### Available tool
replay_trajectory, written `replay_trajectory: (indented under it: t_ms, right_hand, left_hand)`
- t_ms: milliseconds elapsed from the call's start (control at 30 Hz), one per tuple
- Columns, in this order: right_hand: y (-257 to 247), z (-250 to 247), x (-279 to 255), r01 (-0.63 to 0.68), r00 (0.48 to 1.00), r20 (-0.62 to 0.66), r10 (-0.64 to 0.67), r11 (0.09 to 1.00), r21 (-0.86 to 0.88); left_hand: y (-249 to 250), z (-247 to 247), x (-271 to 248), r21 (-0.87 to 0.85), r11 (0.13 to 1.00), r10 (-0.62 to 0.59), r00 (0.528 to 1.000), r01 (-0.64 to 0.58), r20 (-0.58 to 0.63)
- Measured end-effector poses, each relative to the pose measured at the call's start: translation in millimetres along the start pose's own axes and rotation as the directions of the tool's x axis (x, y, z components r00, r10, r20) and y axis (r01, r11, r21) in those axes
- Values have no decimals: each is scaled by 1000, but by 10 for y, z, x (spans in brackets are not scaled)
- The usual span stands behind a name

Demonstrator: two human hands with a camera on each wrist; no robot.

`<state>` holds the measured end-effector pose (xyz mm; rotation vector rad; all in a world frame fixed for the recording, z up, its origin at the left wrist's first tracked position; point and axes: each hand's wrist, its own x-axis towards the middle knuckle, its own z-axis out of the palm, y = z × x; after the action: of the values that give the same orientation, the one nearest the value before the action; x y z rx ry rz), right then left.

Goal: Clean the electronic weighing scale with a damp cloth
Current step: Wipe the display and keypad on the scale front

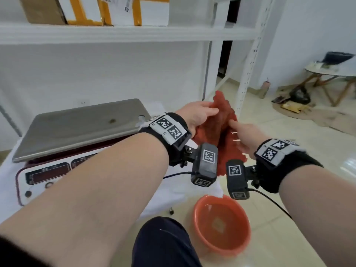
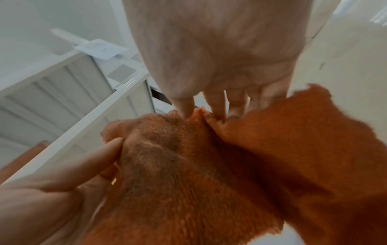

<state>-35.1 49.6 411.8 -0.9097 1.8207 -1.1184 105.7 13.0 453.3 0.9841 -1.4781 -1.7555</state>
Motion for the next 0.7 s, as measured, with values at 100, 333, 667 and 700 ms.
replay_trajectory:
  t_ms: [100,333,667,700]
  right_hand:
    - [145,-135,184,89,989,-108,-100,991,-102]
    - [99,-301,262,385,916,-87,-392,919,-86]
    - [183,-373,386,366,874,-286,-394,919,-148]
    - [184,-375,392,355,869,-304,-390,920,-167]
  left_hand:
    - [-8,158,224,56,998,26,999,-28,32]
    - [-149,257,527,286,957,35,999,-41,26]
    - [-246,268,576,185,983,-2,997,16,-76]
    - [-270,241,585,169,985,0,994,18,-106]
